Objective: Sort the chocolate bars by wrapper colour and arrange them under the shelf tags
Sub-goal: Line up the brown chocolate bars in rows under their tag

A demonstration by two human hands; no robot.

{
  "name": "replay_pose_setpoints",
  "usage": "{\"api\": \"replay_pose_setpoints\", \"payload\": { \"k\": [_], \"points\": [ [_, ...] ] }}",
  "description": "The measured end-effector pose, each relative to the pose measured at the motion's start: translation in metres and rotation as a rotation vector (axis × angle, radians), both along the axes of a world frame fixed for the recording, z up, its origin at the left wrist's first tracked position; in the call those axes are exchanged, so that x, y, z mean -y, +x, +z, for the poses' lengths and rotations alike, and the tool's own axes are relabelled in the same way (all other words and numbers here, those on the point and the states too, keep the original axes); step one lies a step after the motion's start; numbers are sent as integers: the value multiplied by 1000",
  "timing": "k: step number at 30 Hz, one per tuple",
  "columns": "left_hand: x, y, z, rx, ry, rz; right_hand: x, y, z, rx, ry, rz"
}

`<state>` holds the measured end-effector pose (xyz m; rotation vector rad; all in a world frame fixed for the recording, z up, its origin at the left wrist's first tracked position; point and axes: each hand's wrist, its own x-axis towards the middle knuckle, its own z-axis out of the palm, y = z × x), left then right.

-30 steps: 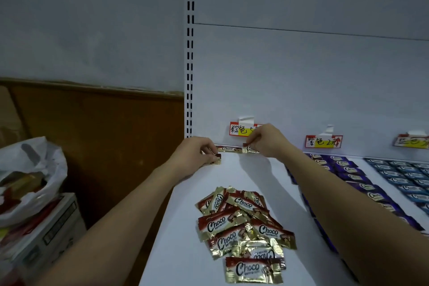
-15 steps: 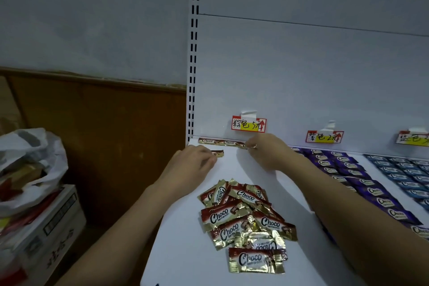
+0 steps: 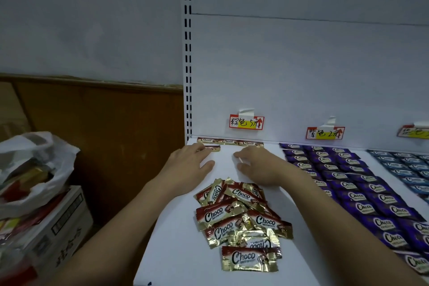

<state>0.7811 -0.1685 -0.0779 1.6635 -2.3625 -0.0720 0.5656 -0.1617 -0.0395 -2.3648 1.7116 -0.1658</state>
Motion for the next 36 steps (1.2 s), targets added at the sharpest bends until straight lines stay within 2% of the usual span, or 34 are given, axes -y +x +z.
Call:
{"api": "replay_pose_setpoints", "payload": {
  "k": [8,18,20,23,24,27,29,32,36],
  "points": [
    [4,-1,-1,30,120,43,-5,2,-5,-29,-8,6],
    [6,0,-2,22,130,33,-3,0,-3,13,13,10],
    [1,-1,2,-23,58,27,-7,-2,2,99,23,4],
    [-14,-4,10,-145,-198,5,-18,-6,19,262,-50,13],
    [-19,-4,13,-208,-231,-9,-22,-7,26,322,-60,31],
    [-35,-4,23,-475,-82,-92,-35,-9,43,434,63,163],
    [-44,-5,32,-555,19,-171,-43,-9,50,366,204,230],
    [-51,-10,43,-524,160,-238,-48,-8,51,244,344,244],
    [-54,-17,45,-496,298,-191,-46,-7,47,231,353,215]
  ]
}}
